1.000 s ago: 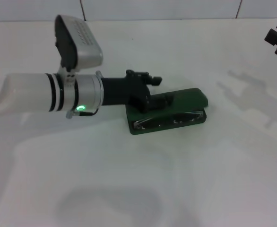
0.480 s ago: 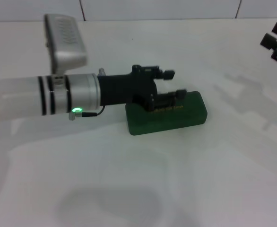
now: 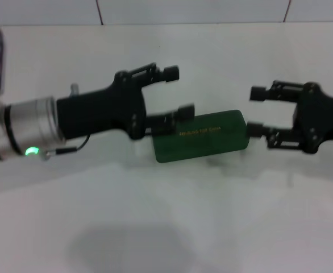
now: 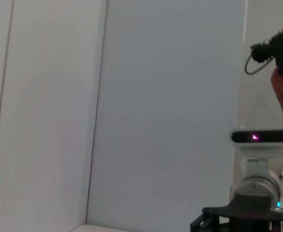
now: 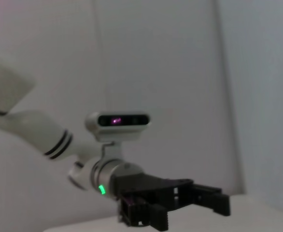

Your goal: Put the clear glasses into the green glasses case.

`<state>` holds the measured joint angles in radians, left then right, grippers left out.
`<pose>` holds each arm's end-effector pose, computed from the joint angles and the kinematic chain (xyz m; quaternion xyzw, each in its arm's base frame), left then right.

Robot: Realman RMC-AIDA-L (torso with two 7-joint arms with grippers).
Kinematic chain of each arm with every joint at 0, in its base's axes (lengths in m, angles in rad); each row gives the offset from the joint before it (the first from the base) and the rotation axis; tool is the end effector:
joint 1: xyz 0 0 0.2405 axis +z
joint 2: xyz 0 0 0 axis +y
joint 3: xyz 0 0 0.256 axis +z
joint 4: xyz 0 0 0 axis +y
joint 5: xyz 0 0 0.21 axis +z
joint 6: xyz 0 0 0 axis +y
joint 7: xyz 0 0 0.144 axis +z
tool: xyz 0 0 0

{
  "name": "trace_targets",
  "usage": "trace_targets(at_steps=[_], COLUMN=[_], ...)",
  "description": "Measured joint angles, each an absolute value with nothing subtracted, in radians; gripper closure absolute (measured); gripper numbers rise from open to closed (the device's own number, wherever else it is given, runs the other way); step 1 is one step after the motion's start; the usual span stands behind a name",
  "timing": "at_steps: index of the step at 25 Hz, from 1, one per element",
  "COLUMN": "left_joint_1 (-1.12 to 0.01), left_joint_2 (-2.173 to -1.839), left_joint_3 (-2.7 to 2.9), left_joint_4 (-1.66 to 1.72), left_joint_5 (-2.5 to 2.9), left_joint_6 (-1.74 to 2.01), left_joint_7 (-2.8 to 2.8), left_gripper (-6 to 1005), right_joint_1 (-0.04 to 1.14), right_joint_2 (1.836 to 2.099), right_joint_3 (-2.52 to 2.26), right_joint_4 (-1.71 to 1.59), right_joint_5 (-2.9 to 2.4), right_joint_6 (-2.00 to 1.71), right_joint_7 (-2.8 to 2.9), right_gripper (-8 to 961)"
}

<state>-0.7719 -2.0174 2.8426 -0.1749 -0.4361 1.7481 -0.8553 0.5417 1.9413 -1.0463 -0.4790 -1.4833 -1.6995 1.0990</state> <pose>-0.2156 0.3285 -0.0237 -0.9090 -0.0801 -0.3974 0.0971 0.2318 0.3230 0.0199 -0.9287 0.0633 0.3550 0.0862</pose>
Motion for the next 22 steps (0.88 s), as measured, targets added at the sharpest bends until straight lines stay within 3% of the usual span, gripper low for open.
trace_targets(at_steps=[7, 17, 22], left_joint_1=[-0.695, -0.685, -0.685], left_joint_2=[-2.023, -2.028, -2.030], left_joint_3=[2.843, 2.842, 2.842], left_joint_4=[-0.184, -0.196, -0.196], left_joint_5=[-0.422, -0.422, -0.422], left_joint_6=[1.794, 1.796, 1.796], left_joint_7=[-0.759, -0.753, -0.753], left_gripper=[110, 110, 110], right_joint_1=[0.556, 0.554, 0.547], right_joint_2=[1.961, 1.967, 1.972], right_joint_3=[-1.053, -1.050, -1.049], right_joint_4=[-0.507, -0.517, -0.517], right_joint_5=[-1.527, -1.527, -1.527], right_joint_6=[-1.700, -1.698, -1.695], right_joint_7=[1.080, 1.037, 1.012], right_gripper=[228, 62, 62])
